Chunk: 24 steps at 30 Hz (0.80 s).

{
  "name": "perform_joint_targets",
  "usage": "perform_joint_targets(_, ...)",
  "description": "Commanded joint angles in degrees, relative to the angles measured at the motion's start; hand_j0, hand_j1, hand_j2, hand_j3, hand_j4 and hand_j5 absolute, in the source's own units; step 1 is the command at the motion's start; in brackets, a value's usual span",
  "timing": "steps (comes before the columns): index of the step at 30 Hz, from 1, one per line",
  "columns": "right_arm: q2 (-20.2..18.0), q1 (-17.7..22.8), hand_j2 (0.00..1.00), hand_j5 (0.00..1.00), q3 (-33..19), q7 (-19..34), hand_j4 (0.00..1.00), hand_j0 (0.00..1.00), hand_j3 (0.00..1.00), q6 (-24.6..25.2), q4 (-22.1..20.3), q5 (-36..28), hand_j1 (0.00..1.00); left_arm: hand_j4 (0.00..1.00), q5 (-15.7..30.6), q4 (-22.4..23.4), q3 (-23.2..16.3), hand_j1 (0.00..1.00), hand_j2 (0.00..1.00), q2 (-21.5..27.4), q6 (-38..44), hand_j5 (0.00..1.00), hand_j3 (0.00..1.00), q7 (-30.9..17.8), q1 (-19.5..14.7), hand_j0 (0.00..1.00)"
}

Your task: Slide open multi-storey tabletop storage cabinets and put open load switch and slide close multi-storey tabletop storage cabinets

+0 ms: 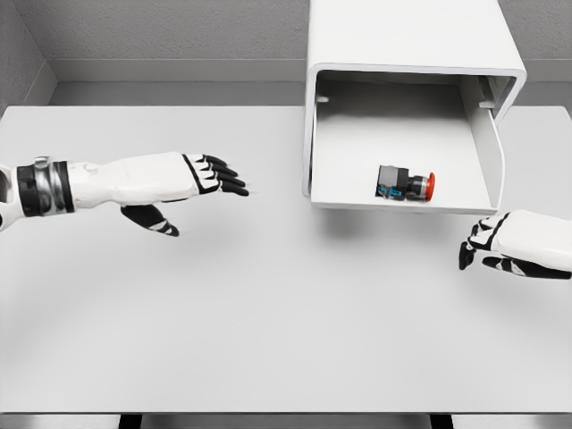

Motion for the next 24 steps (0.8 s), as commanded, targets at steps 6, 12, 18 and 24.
perform_joint_targets(6,-0.2,-0.27,0.53,0.53,1.84,-1.65,0.53,0.53,0.53,2.69,-0.11,-6.12,0.53,1.0,0.43,0.3,-0.1,1.0,1.0,1.01,0.18,1.0,1.0,0.03,0.0,1.0)
perform_joint_targets(12,-0.9,2.63,0.53,0.53,2.63,-1.65,0.53,0.53,0.53,2.69,-0.11,-5.77,0.53,1.0,0.43,0.3,-0.28,1.0,1.0,1.1,0.18,1.0,1.0,0.03,0.0,1.0)
perform_joint_targets(18,-1.08,3.25,0.53,0.53,1.85,-1.65,0.53,0.53,0.53,2.69,-0.28,-5.77,0.53,1.0,0.52,0.21,-0.28,1.0,1.0,1.19,0.18,1.0,1.0,0.03,-0.09,1.0)
perform_joint_targets(24,-0.99,2.28,0.53,0.53,1.05,-1.65,0.53,0.53,0.53,2.69,-0.28,-6.12,0.53,1.0,0.69,0.3,-0.28,1.0,1.0,1.19,0.18,1.0,1.0,0.03,-0.26,1.0)
